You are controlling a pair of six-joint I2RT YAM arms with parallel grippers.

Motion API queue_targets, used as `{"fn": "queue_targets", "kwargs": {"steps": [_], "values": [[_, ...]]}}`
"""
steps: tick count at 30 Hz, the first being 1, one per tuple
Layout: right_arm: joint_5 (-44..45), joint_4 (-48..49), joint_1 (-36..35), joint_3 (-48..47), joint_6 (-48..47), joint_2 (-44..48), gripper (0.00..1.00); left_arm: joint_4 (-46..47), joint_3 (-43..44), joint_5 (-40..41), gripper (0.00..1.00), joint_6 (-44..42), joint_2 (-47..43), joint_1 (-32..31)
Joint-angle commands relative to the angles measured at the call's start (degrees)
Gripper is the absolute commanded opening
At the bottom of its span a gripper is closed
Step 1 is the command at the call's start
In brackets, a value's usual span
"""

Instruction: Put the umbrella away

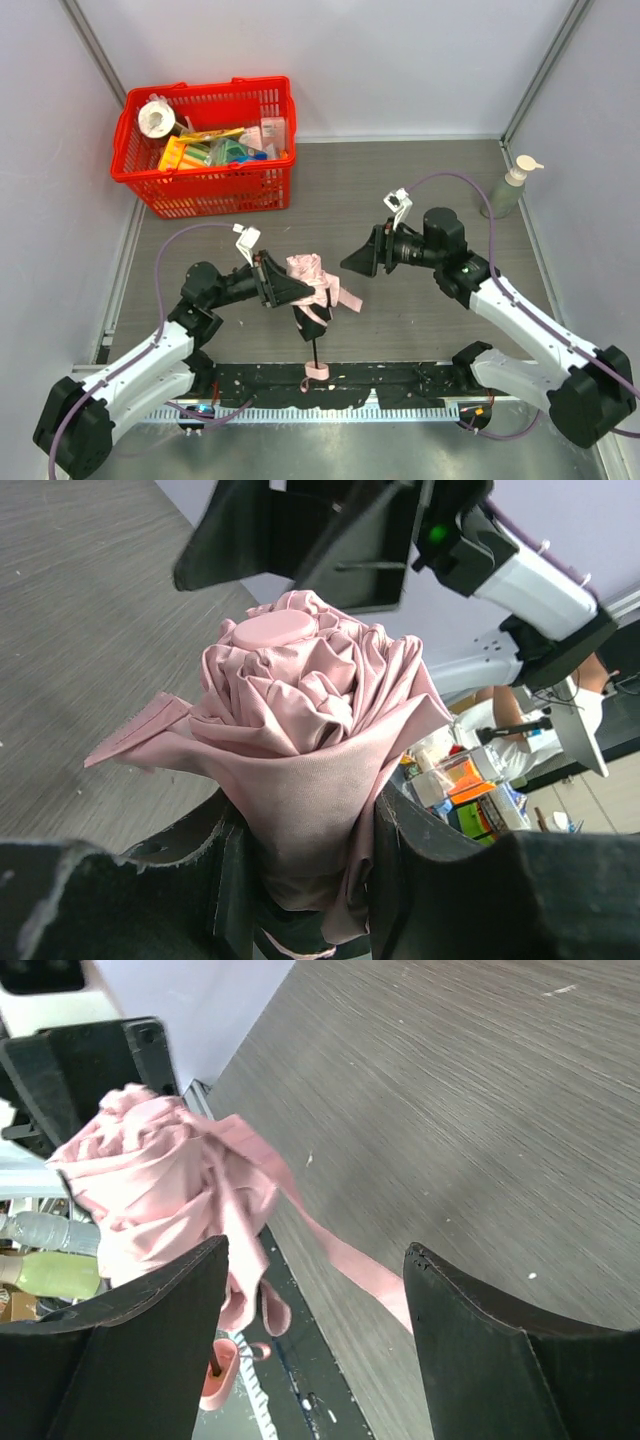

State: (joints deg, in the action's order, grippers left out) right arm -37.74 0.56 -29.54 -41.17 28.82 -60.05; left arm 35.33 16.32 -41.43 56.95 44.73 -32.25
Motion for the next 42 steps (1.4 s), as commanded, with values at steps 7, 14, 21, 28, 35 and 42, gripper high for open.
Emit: {"fn": "queue_targets", "kwargs": {"steps": [7, 14, 21, 28, 35, 42], "values": [[22.9, -16.5, -3.6, -7.5, -6.0, 7.6, 0.75, -11.3, 12.4, 14.2, 0.0, 8.6, 12.8, 0.0], [36.9, -25.6, -3.2, -15.1, -6.8, 7.2, 0.75, -17.2, 29.4, 25.4, 0.0, 13.5, 28.6, -4.1], [44.1, -29.1, -2.9, -19.5, -8.7, 7.6, 0.75, -16.4, 54.5, 28.2, 0.0, 16.2, 45.9, -9.6], [47.5, -32.0, -3.0, -19.7, -11.1, 7.9, 0.75, -5.4, 49.6, 34.9, 0.0, 20.0, 49.6, -11.2], [35.6, -26.5, -3.9, -12.9, -16.3, 5.9, 0.73, 9.1, 18.8, 49.6, 0.0, 27.8, 44.9, -12.3], [40.3, -16.9, -17.2, -8.3, -22.8, -0.8, 0.75, 16.2, 4.1, 61.9, 0.0, 33.1, 44.4, -17.3]]}}
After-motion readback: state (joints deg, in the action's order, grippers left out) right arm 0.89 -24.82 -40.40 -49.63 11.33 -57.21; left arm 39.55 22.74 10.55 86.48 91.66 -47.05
